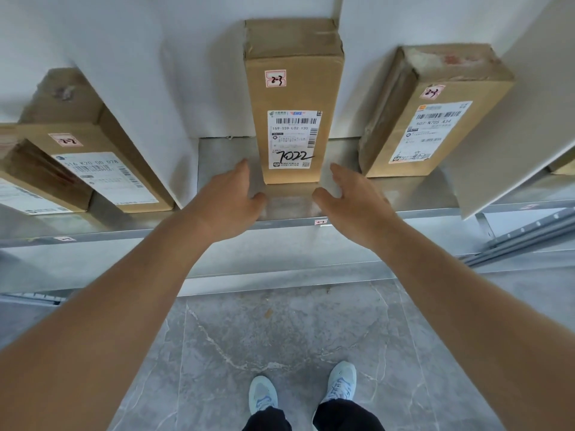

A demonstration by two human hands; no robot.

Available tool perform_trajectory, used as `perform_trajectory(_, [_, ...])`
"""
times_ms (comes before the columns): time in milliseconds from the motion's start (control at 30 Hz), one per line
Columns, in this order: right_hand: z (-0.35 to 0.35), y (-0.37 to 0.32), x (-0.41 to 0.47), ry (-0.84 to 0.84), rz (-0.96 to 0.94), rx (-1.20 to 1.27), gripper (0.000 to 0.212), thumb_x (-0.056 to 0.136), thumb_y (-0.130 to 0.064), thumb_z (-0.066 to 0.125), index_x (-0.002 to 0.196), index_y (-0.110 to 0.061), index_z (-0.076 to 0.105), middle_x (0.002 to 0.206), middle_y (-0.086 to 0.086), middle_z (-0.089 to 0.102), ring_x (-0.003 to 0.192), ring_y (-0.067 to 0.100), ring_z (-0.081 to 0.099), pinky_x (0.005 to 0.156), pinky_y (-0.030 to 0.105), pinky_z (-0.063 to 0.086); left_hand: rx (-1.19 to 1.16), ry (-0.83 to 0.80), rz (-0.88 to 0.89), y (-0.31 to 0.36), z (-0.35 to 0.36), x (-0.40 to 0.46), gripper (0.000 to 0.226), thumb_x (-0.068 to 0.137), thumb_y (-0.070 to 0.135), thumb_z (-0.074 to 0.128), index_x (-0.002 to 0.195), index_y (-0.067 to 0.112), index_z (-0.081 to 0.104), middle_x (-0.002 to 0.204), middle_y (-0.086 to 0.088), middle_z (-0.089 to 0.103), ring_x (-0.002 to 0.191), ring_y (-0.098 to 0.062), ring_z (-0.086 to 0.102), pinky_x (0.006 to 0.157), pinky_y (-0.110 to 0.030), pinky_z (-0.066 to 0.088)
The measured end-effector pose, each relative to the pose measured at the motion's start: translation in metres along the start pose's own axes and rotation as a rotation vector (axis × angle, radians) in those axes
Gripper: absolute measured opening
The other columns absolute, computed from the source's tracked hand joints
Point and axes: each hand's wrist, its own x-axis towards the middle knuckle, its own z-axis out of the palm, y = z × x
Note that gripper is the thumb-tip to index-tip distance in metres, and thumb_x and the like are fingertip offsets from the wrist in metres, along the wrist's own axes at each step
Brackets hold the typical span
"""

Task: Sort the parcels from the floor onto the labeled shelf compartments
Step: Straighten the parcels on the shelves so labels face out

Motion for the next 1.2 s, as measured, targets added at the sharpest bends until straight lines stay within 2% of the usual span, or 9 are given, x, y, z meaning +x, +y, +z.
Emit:
perform_trajectory(100, [-0.003, -0.013, -0.027, 0.040, -0.056, -0.032, 0.049, 0.107, -0.040, 0.044, 0.151, -0.020, 0.047, 0.146, 0.007, 0.059, 0.135, 0.030, 0.048, 0.090, 0.035, 0.035, -0.031, 0.008, 0.036, 0.005, -0.009, -0.024, 0.033, 0.105, 0.033, 0.046, 0.125, 0.008, 0.051, 0.115, -0.012, 0.066, 0.100, -0.036, 0.062, 0.083, -0.042, 0.050])
perform_trajectory(233, [-0.009, -0.036, -0.069, 0.072, -0.171, -0.030, 0.044, 0.111, -0.039, 0.038, 0.146, -0.019, 0.056, 0.144, 0.006, 0.062, 0.129, 0.031, 0.053, 0.082, 0.031, 0.034, -0.056, 0.007, 0.092, 0.012, -0.030, -0.066, 0.045, 0.111, 0.037, 0.039, 0.150, 0.015, 0.045, 0.147, -0.014, 0.057, 0.128, -0.035, 0.056, 0.101, -0.041, 0.045])
perform_trajectory(367, [-0.016, -0.059, -0.104, 0.097, -0.271, -0.026, 0.045, 0.112, -0.040, 0.036, 0.142, -0.016, 0.059, 0.149, 0.004, 0.059, 0.131, 0.028, 0.054, 0.091, 0.028, 0.034, -0.052, 0.010, 0.074, 0.007, -0.049, -0.102, 0.046, 0.112, 0.042, 0.035, 0.134, 0.006, 0.054, 0.142, -0.020, 0.058, 0.124, -0.036, 0.057, 0.094, -0.041, 0.042])
perform_trajectory(467, [-0.016, -0.071, -0.125, 0.108, -0.333, -0.029, 0.047, 0.112, -0.042, 0.033, 0.134, -0.013, 0.062, 0.135, 0.010, 0.067, 0.121, 0.033, 0.058, 0.093, 0.036, 0.041, -0.070, 0.047, 0.039, 0.002, -0.060, -0.131, 0.046, 0.111, 0.045, 0.035, 0.126, 0.007, 0.057, 0.137, -0.023, 0.061, 0.116, -0.035, 0.059, 0.086, -0.035, 0.034])
perform_trajectory(633, [-0.004, -0.094, -0.160, 0.098, -0.423, -0.063, 0.046, 0.111, -0.045, 0.029, 0.107, -0.015, 0.063, 0.100, 0.006, 0.067, 0.095, 0.031, 0.057, 0.075, 0.038, 0.038, -0.076, 0.137, -0.010, -0.016, -0.074, -0.187, 0.057, 0.109, 0.053, 0.032, 0.143, 0.016, 0.056, 0.147, -0.007, 0.060, 0.136, -0.030, 0.053, 0.113, -0.042, 0.041])
perform_trajectory(733, [0.009, -0.108, -0.179, 0.071, -0.487, -0.037, 0.050, 0.110, -0.048, 0.028, 0.118, -0.017, 0.065, 0.103, 0.005, 0.069, 0.104, 0.030, 0.060, 0.080, 0.037, 0.043, -0.067, 0.186, -0.033, -0.031, -0.081, -0.218, 0.055, 0.109, 0.051, 0.033, 0.129, 0.007, 0.061, 0.130, -0.016, 0.067, 0.123, -0.034, 0.059, 0.094, -0.036, 0.042])
perform_trajectory(833, [0.020, -0.131, -0.196, 0.038, -0.513, -0.074, 0.057, 0.111, -0.050, 0.025, 0.149, -0.018, 0.054, 0.130, 0.006, 0.068, 0.124, 0.027, 0.057, 0.091, 0.032, 0.038, -0.041, 0.211, -0.043, -0.052, -0.096, -0.240, 0.057, 0.110, 0.052, 0.032, 0.139, 0.011, 0.057, 0.144, -0.011, 0.061, 0.130, -0.032, 0.056, 0.105, -0.040, 0.043])
perform_trajectory(1067, [0.059, -0.188, -0.202, 0.061, -0.483, -0.100, 0.048, 0.111, -0.049, 0.024, 0.105, -0.015, 0.059, 0.091, 0.002, 0.063, 0.090, 0.029, 0.060, 0.072, 0.039, 0.043, -0.006, 0.206, 0.030, -0.113, -0.130, -0.253, 0.049, 0.112, 0.045, 0.031, 0.146, 0.018, 0.054, 0.151, -0.004, 0.057, 0.133, -0.027, 0.054, 0.094, -0.027, 0.036])
perform_trajectory(1200, [0.087, -0.219, -0.197, 0.064, -0.404, -0.139, 0.050, 0.112, -0.046, 0.026, 0.120, -0.012, 0.062, 0.104, 0.007, 0.067, 0.108, 0.034, 0.061, 0.077, 0.037, 0.038, 0.009, 0.148, 0.076, -0.152, -0.148, -0.240, 0.049, 0.112, 0.042, 0.031, 0.150, 0.017, 0.049, 0.154, -0.004, 0.054, 0.133, -0.027, 0.054, 0.093, -0.026, 0.035])
